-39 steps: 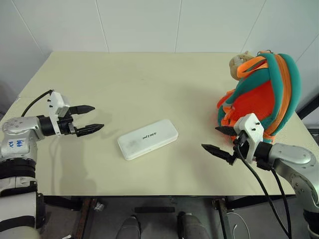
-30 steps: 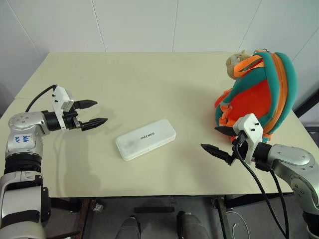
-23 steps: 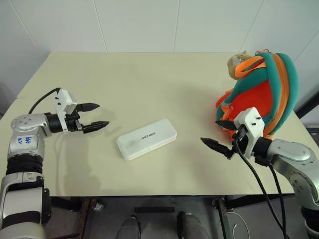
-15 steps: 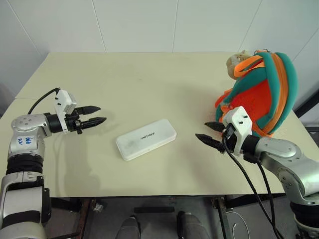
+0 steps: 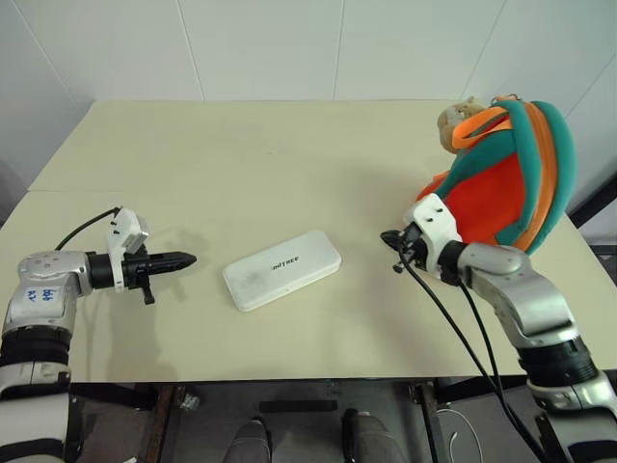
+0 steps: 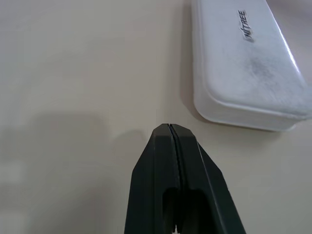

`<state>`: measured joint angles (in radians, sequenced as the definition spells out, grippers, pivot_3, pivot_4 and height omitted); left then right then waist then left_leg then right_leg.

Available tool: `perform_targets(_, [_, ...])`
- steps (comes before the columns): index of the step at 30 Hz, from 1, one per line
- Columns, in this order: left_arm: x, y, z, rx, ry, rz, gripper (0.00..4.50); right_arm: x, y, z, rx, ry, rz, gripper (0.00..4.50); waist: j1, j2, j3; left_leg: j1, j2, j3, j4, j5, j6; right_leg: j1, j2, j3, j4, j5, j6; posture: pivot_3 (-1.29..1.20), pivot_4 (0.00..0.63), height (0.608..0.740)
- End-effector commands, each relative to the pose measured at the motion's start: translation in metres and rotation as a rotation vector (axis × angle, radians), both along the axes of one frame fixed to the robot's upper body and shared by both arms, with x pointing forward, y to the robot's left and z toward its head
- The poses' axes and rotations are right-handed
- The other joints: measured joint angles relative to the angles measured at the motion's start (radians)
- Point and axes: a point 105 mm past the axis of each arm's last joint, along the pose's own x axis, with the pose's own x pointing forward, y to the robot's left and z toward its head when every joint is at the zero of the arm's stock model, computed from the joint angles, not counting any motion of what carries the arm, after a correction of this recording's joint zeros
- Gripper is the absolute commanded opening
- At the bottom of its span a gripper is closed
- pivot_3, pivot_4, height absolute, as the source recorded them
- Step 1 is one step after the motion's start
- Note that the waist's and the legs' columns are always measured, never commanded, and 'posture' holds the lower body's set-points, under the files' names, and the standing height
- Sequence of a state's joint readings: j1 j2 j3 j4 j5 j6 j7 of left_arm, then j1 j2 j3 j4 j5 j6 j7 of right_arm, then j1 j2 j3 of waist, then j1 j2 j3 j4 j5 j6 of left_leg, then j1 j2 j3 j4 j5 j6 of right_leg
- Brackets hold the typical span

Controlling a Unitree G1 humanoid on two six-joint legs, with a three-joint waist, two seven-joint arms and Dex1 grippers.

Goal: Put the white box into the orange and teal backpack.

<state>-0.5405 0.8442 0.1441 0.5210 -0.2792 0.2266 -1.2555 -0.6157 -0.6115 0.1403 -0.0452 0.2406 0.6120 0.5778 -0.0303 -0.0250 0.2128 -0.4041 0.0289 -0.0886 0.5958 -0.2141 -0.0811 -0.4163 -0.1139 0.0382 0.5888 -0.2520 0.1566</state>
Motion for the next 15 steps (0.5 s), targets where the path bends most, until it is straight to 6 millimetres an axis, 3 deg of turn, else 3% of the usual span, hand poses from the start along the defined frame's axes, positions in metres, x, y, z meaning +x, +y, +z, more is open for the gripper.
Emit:
perform_targets(1, [-0.010,0.001,0.000,0.049,0.028,0.010,0.01,0.012,0.002,0.006,-0.047,-0.049,0.012,0.03,0.000,0.000,0.000,0.000,0.000,0.000,0.000,0.000,0.000,0.000,0.000,0.000,0.000,0.000,0.000,0.00,0.150,0.740])
perform_targets(8, [-0.020,-0.020,-0.021,0.034,0.109,0.017,0.01,0.035,0.018,-0.014,-0.081,-0.003,0.015,0.03,-0.001,0.000,0.000,0.000,0.000,0.000,-0.001,0.000,0.000,-0.001,0.000,0.000,0.002,0.000,-0.001,0.00,0.150,0.740])
perform_targets(15, [-0.020,-0.052,-0.030,-0.096,0.077,-0.031,0.01,0.035,0.039,-0.022,-0.088,0.013,0.091,0.03,0.000,0.000,0.000,0.000,0.000,0.000,-0.001,0.000,-0.001,-0.001,0.000,0.000,0.002,0.000,0.000,0.00,0.150,0.740])
